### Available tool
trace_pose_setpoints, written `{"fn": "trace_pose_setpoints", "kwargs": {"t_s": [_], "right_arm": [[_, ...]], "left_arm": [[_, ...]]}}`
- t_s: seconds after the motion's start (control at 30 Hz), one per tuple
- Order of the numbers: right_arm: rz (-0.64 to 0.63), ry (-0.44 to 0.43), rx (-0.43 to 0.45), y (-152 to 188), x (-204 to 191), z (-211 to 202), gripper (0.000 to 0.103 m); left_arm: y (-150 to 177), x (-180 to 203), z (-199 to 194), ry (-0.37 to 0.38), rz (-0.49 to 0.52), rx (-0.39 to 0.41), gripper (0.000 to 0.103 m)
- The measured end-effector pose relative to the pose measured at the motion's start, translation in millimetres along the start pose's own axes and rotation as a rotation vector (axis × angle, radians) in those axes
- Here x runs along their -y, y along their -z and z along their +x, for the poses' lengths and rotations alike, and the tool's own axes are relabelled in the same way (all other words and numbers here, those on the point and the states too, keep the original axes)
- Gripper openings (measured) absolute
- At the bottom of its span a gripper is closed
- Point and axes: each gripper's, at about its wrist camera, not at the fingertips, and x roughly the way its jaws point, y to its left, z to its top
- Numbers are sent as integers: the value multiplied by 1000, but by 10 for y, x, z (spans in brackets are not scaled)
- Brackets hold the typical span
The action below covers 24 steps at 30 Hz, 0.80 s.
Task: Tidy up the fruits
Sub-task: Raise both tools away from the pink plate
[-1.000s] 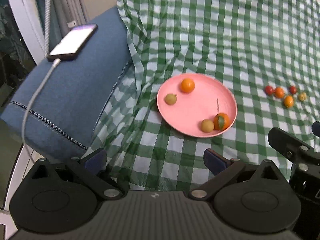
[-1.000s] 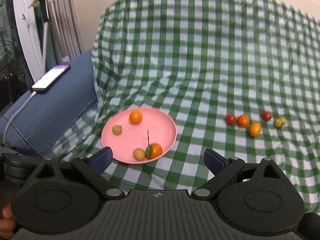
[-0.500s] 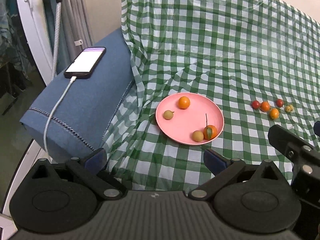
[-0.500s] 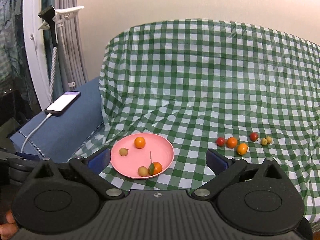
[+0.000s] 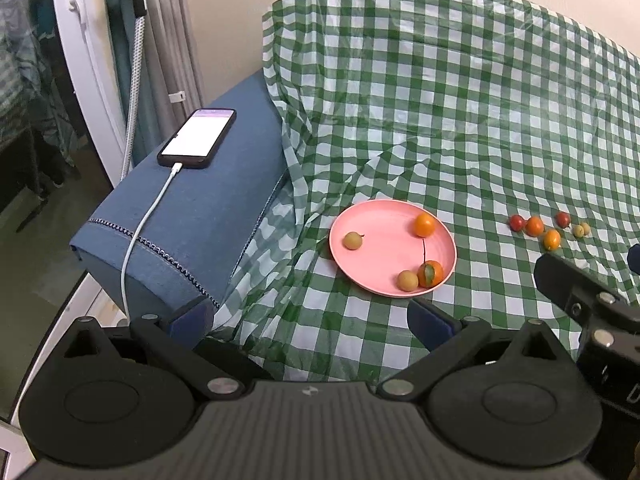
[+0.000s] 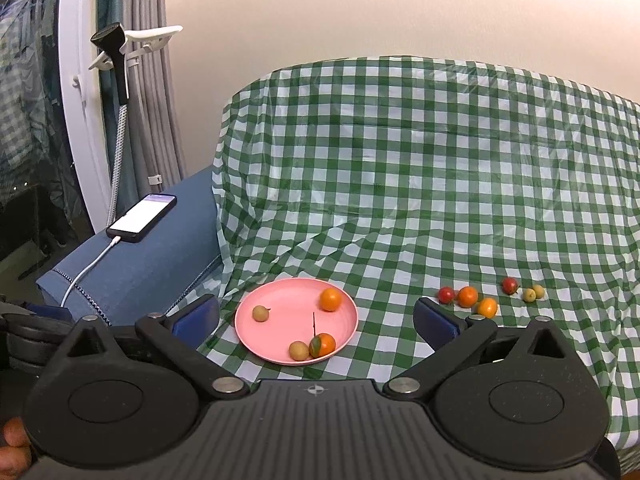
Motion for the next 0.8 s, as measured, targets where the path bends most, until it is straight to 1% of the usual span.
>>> {"fn": "trace_pose_setpoints", "kwargs": {"t_s": [0.17, 0.33, 0.47, 0.57, 0.67, 0.8], "right_arm": [[3, 13, -25, 22, 48, 64, 102], [5, 33, -43, 59, 149, 162, 102], [62, 42, -52, 86, 285, 260, 102], [79, 35, -68, 115, 331, 362, 102], [72, 18, -90, 145, 332, 460, 102], [80, 5, -97, 157, 373, 527, 102]], "left_arm": [[18, -8, 117, 10, -13, -35, 103], [19, 45, 246, 13, -3, -59, 103], [20, 102, 381, 18, 11, -91, 103], [29, 124, 450, 5, 29, -106, 103], [18, 109, 512, -8, 20, -120, 103], [-19, 136, 595, -21, 21, -136, 103]]}}
